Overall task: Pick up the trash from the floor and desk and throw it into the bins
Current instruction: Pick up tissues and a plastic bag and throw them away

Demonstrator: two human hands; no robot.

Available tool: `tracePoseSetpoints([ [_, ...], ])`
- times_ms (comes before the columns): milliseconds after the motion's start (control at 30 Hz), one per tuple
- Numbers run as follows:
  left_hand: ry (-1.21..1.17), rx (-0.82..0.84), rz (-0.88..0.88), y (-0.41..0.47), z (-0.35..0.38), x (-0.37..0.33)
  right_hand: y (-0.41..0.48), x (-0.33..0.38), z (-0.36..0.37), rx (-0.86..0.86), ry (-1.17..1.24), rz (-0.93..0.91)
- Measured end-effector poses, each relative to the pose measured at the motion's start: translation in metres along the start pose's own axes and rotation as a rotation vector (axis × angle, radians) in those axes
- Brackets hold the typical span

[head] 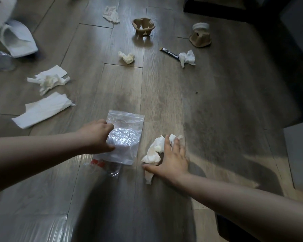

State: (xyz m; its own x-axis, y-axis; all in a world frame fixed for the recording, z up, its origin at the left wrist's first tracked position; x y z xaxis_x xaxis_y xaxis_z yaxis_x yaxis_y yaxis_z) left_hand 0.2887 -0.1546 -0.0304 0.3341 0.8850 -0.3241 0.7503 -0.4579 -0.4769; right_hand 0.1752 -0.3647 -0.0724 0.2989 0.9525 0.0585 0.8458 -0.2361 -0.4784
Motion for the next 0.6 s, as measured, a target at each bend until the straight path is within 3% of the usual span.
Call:
tracePoseSetpoints([
  [200, -0.032, 0.003, -0.065, -0.009, 0.002, 0.022, 0.003, 0.017, -0.004, -0.060, -0.031, -0.111],
  [400, -0.143, 0.079, -0.274, -0.021, 0.021, 0.050, 0.003, 0.034, -0.004, -0.031, 0.024, -0.127],
  [600, -0.376, 0.024, -0.388, -0.022, 0.033, 0.057, 0.003, 0.047, -0.002, -0.018, 0.016, -0.143],
])
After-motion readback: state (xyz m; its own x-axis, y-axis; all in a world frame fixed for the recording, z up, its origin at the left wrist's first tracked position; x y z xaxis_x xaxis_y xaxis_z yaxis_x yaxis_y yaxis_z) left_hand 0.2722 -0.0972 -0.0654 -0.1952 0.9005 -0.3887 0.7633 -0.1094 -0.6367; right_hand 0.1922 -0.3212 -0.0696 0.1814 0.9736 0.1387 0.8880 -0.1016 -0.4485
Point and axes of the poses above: each hand's wrist, its own y-axis towards the middle knuckle, its own z-axis out of the palm, x = y × z, the point moved 6 cm from there along y, towards the middle knuckle, and after that the axes turned 14 degrees about -y, right-handed, at the moved point
